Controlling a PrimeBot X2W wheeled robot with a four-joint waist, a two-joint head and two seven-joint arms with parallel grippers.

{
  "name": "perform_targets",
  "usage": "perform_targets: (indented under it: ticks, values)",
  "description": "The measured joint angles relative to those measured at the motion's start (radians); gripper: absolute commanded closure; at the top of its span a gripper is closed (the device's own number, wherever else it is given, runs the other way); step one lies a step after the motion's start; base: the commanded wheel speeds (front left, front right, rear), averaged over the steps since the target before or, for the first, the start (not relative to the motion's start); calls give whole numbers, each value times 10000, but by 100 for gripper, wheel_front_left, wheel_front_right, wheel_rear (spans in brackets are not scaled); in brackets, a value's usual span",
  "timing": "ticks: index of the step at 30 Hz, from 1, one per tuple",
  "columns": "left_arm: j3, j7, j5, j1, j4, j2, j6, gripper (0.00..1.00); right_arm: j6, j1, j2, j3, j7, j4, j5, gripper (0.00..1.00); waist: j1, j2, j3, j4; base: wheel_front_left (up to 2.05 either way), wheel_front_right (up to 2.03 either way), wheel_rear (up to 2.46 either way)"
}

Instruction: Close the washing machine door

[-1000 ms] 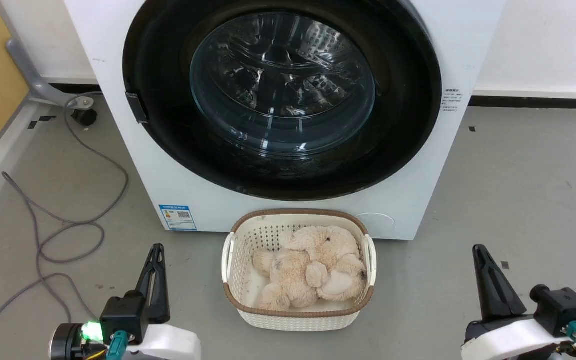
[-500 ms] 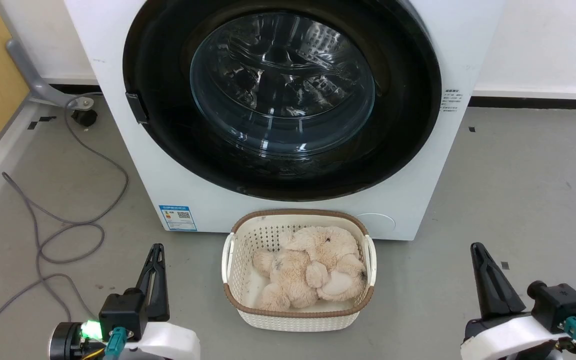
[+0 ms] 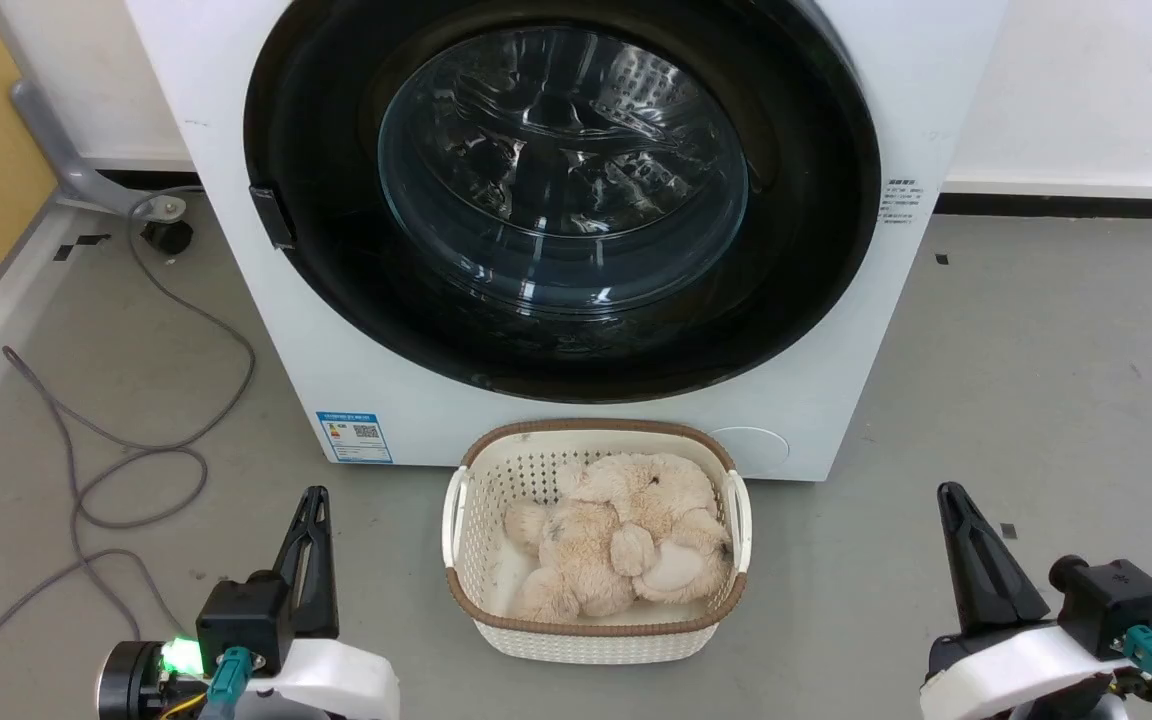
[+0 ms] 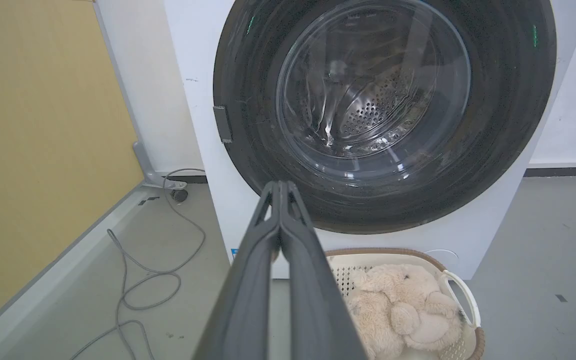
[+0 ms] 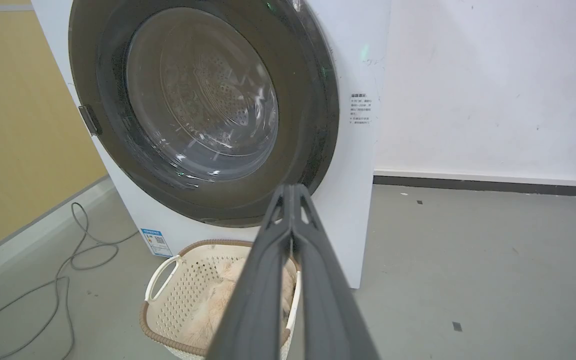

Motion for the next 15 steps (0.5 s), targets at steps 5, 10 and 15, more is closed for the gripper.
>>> perform_targets:
  ticks: [5, 10, 15]
  values:
    - [29, 111, 2, 0, -40, -12, -25, 100, 0, 0, 0, 8, 109, -63, -96, 100, 0, 0, -4, -9, 0, 0, 0]
    - [58, 215, 2, 0, -71, -27, -71, 100, 0, 1, 0, 21, 205, -125, -224, 100, 0, 0, -8, -18, 0, 0, 0]
    - [79, 301, 4, 0, -105, -46, -113, 100, 0, 3, 0, 25, 297, -188, -261, 100, 0, 0, -11, -28, 0, 0, 0]
